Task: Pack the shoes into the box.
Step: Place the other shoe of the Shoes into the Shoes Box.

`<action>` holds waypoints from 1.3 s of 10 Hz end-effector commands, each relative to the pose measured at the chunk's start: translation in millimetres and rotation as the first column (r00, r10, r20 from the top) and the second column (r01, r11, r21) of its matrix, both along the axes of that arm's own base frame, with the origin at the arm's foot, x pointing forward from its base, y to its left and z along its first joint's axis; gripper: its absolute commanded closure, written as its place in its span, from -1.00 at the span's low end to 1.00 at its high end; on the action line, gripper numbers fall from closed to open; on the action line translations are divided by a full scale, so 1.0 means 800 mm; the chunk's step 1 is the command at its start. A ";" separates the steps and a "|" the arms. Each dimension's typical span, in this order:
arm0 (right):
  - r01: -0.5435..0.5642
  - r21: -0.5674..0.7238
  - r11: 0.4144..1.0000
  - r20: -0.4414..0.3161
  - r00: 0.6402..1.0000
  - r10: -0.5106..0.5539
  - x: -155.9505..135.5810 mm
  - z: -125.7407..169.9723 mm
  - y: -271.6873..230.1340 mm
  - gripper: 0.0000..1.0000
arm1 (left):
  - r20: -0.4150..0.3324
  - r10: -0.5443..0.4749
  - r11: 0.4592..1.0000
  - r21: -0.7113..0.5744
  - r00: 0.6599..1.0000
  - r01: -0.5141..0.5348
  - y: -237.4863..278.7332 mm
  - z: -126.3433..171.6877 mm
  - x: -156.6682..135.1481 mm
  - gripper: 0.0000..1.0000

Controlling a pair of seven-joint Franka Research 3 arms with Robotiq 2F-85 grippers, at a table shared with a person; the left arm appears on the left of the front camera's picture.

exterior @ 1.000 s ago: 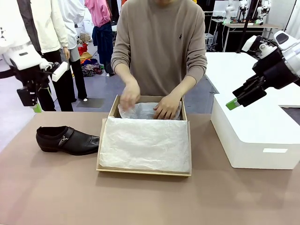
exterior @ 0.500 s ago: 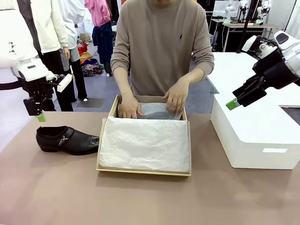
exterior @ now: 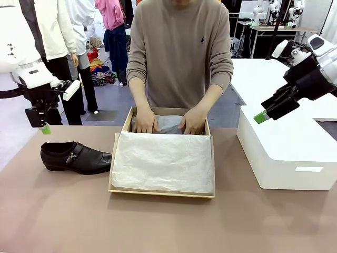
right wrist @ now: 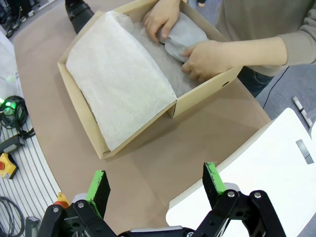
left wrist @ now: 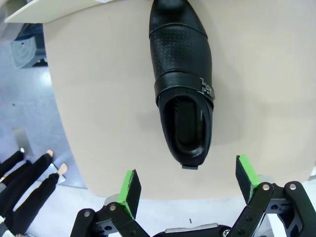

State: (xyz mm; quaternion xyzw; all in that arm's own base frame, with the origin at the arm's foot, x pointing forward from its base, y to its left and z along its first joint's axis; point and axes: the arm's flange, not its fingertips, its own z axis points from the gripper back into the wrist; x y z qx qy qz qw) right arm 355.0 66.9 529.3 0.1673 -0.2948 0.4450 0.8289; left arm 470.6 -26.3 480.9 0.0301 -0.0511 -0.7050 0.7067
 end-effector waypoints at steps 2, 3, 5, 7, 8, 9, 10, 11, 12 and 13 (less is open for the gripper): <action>-0.007 0.015 1.000 0.003 1.000 0.007 0.002 -0.001 0.000 -1.00 | -0.032 -0.006 1.000 -0.012 0.999 0.006 0.005 -0.016 0.022 -1.00; -0.007 0.015 1.000 0.003 1.000 0.007 0.002 -0.001 0.000 -1.00 | -0.025 -0.014 1.000 -0.024 1.000 0.013 0.007 -0.027 0.032 -1.00; -0.007 0.015 1.000 0.003 1.000 0.007 0.002 -0.001 0.000 -1.00 | -0.019 -0.021 0.999 -0.038 1.000 0.021 0.009 -0.047 0.047 -1.00; -0.007 0.015 1.000 0.003 1.000 0.007 0.002 -0.001 0.000 -1.00 | -0.050 -0.016 0.999 -0.051 0.999 0.013 0.011 -0.068 0.058 -1.00; -0.007 0.015 1.000 0.003 1.000 0.007 0.002 -0.001 0.000 -1.00 | -0.060 -0.010 0.999 -0.045 0.998 0.007 0.014 -0.078 0.062 -1.00; -0.007 0.015 1.000 0.003 1.000 0.007 0.002 -0.001 0.000 -1.00 | -0.061 -0.018 0.999 -0.039 0.998 0.016 0.016 -0.087 0.067 -1.00; -0.007 0.015 1.000 0.003 1.000 0.007 0.002 -0.001 0.000 -1.00 | -0.079 -0.018 0.999 -0.029 0.997 0.016 0.018 -0.097 0.071 -1.00; -0.007 0.015 1.000 0.003 1.000 0.007 0.002 -0.001 0.000 -1.00 | -0.092 -0.015 0.999 -0.031 0.996 0.012 0.021 -0.108 0.073 -1.00; -0.007 0.015 1.000 0.003 1.000 0.007 0.002 -0.001 0.000 -1.00 | -0.087 -0.014 0.999 -0.035 0.996 0.011 0.022 -0.113 0.075 -1.00; -0.007 0.015 1.000 0.003 1.000 0.007 0.002 -0.001 0.000 -1.00 | -0.091 -0.010 0.999 -0.035 0.996 0.007 0.024 -0.120 0.079 -1.00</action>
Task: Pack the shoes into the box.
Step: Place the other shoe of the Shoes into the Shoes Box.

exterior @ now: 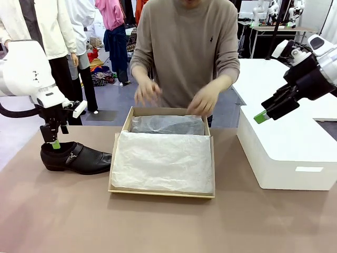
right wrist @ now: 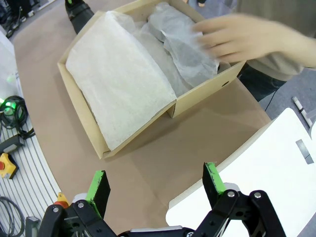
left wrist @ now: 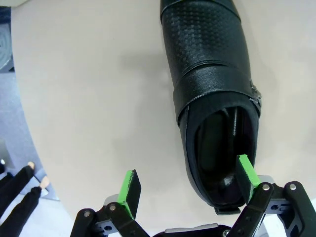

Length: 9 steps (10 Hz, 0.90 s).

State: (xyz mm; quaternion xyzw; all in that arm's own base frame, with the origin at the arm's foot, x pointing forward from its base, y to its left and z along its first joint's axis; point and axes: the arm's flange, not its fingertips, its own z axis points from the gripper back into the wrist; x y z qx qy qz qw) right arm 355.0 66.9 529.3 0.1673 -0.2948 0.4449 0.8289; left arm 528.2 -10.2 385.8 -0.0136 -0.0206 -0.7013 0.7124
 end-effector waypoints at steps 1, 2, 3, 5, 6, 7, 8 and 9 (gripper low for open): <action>-0.007 0.015 1.000 0.003 1.000 0.007 0.002 -0.001 0.000 -1.00 | 0.006 -0.014 1.000 -0.009 1.000 0.014 0.004 -0.008 0.009 -1.00; -0.007 0.015 1.000 0.003 1.000 0.007 0.002 -0.001 0.000 -1.00 | -0.001 -0.016 1.000 -0.009 1.000 0.016 0.005 -0.015 0.012 -1.00; -0.007 0.015 1.000 0.003 1.000 0.007 0.002 -0.001 0.000 -1.00 | -0.010 -0.018 1.000 -0.010 1.000 0.018 0.006 -0.020 0.014 -1.00; -0.007 0.015 1.000 0.003 1.000 0.007 0.002 -0.001 0.000 -1.00 | -0.031 -0.014 1.000 -0.009 0.999 0.014 0.005 -0.035 0.019 -1.00; -0.007 0.015 1.000 0.003 1.000 0.007 0.002 -0.001 0.000 -1.00 | -0.042 -0.013 1.000 -0.008 0.999 0.013 0.005 -0.041 0.023 -1.00; -0.007 0.015 1.000 0.003 1.000 0.007 0.002 -0.001 0.000 -1.00 | -0.052 -0.015 1.000 -0.008 0.999 0.014 0.005 -0.047 0.024 -1.00; -0.007 0.015 1.000 0.003 1.000 0.007 0.002 -0.001 0.000 -1.00 | -0.057 -0.014 1.000 -0.010 0.998 0.014 0.006 -0.051 0.025 -1.00; -0.007 0.015 1.000 0.003 1.000 0.007 0.002 -0.001 0.000 -1.00 | -0.069 -0.018 1.000 -0.017 0.997 0.016 0.006 -0.055 0.026 -1.00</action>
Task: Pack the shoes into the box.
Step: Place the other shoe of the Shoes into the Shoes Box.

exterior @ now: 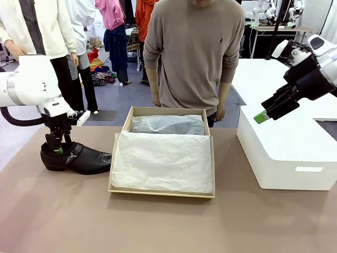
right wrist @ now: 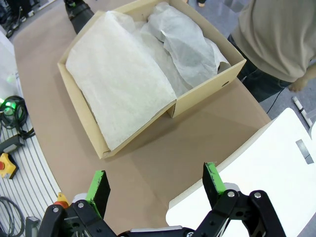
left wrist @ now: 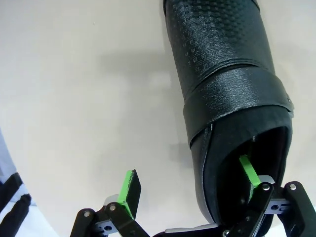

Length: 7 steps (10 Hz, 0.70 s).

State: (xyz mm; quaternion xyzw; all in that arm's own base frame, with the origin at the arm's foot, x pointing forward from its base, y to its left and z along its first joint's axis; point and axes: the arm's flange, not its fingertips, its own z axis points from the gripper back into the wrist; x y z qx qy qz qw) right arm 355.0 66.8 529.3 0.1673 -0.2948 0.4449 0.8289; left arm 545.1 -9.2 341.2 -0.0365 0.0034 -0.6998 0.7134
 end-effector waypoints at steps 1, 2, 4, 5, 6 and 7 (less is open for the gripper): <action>-0.007 0.015 1.000 0.003 1.000 0.007 0.002 -0.001 0.000 -1.00 | -0.024 -0.026 0.999 -0.030 0.999 0.025 0.004 -0.001 0.005 -1.00; -0.007 0.015 1.000 0.003 1.000 0.007 0.002 -0.001 0.000 -1.00 | -0.037 -0.028 0.999 -0.028 0.999 0.027 0.004 -0.002 0.005 -0.62; -0.007 0.015 1.000 0.003 1.000 0.007 0.002 -0.001 0.000 -1.00 | -0.040 -0.020 0.999 -0.030 0.999 0.019 0.005 0.000 0.005 0.15; -0.007 0.015 1.000 0.003 1.000 0.007 0.002 -0.001 0.000 -1.00 | -0.038 -0.022 0.999 -0.030 0.999 0.021 0.004 0.002 0.005 0.54; -0.007 0.015 1.000 0.003 1.000 0.007 0.002 -0.001 0.000 -1.00 | -0.036 -0.021 0.999 -0.026 0.999 0.020 0.005 0.003 0.006 0.92; -0.007 0.015 1.000 0.003 1.000 0.007 0.002 -0.001 0.000 -1.00 | -0.036 -0.018 1.000 -0.023 0.999 0.018 0.006 0.004 0.006 1.00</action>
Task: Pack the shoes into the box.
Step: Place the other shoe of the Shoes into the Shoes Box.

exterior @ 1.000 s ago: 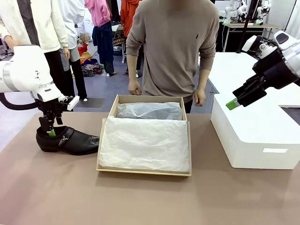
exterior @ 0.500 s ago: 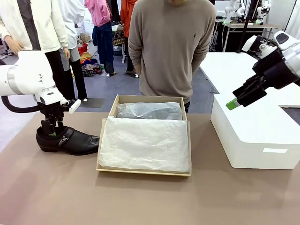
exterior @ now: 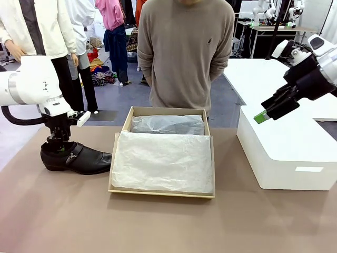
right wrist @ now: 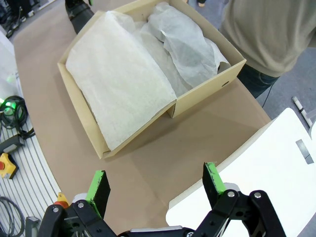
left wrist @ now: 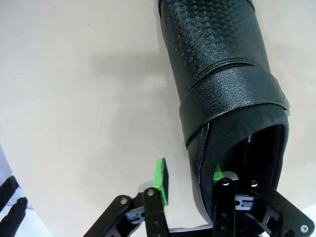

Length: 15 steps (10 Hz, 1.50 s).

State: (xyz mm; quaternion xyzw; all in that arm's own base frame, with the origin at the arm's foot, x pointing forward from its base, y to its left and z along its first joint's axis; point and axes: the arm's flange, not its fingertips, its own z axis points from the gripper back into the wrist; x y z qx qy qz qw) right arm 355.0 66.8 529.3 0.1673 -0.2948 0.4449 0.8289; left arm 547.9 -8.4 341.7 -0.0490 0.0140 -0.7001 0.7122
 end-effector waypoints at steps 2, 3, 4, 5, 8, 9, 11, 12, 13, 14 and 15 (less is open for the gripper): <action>-0.007 0.015 1.000 0.003 1.000 0.007 0.002 -0.001 0.000 -1.00 | -0.005 -0.016 1.000 -0.018 1.000 0.016 0.006 0.004 0.003 1.00; -0.007 0.015 1.000 0.003 1.000 0.007 0.002 -0.001 0.000 -1.00 | -0.005 -0.015 1.000 -0.014 1.000 0.015 0.006 0.004 0.003 1.00; -0.007 0.015 1.000 0.003 1.000 0.007 0.002 -0.001 0.000 -1.00 | -0.005 -0.012 1.000 -0.010 1.000 0.012 0.008 0.005 0.003 1.00; -0.007 0.015 1.000 0.003 1.000 0.007 0.002 -0.001 0.000 -1.00 | -0.003 -0.008 1.000 -0.004 1.000 0.008 0.009 0.005 0.003 1.00; -0.007 0.015 1.000 0.003 1.000 0.007 0.002 -0.001 0.000 -1.00 | 0.004 0.015 0.999 0.041 1.000 -0.015 0.020 0.015 -0.003 1.00; -0.007 0.015 1.000 0.003 1.000 0.007 0.002 -0.001 0.000 -1.00 | 0.007 0.027 0.999 0.047 1.000 -0.027 0.026 0.020 -0.004 1.00; -0.007 0.015 1.000 0.003 1.000 0.007 0.002 -0.001 0.000 -1.00 | 0.011 0.101 0.993 0.057 0.995 -0.102 0.059 0.046 0.001 1.00; -0.007 0.015 1.000 0.003 1.000 0.007 0.002 -0.001 0.000 -1.00 | 0.014 0.134 0.989 0.058 0.991 -0.135 0.074 0.065 0.005 1.00; -0.007 0.015 1.000 0.003 1.000 0.007 0.002 -0.001 0.000 -1.00 | 0.030 0.165 0.985 0.054 0.986 -0.167 0.088 0.087 0.011 1.00; -0.007 0.015 1.000 0.003 1.000 0.007 0.002 -0.001 0.000 -1.00 | 0.040 0.191 0.981 0.039 0.981 -0.192 0.099 0.112 0.017 1.00; -0.007 0.015 1.000 0.003 1.000 0.007 0.002 -0.001 0.000 -1.00 | 0.041 0.219 0.975 0.032 0.975 -0.221 0.104 0.134 0.021 1.00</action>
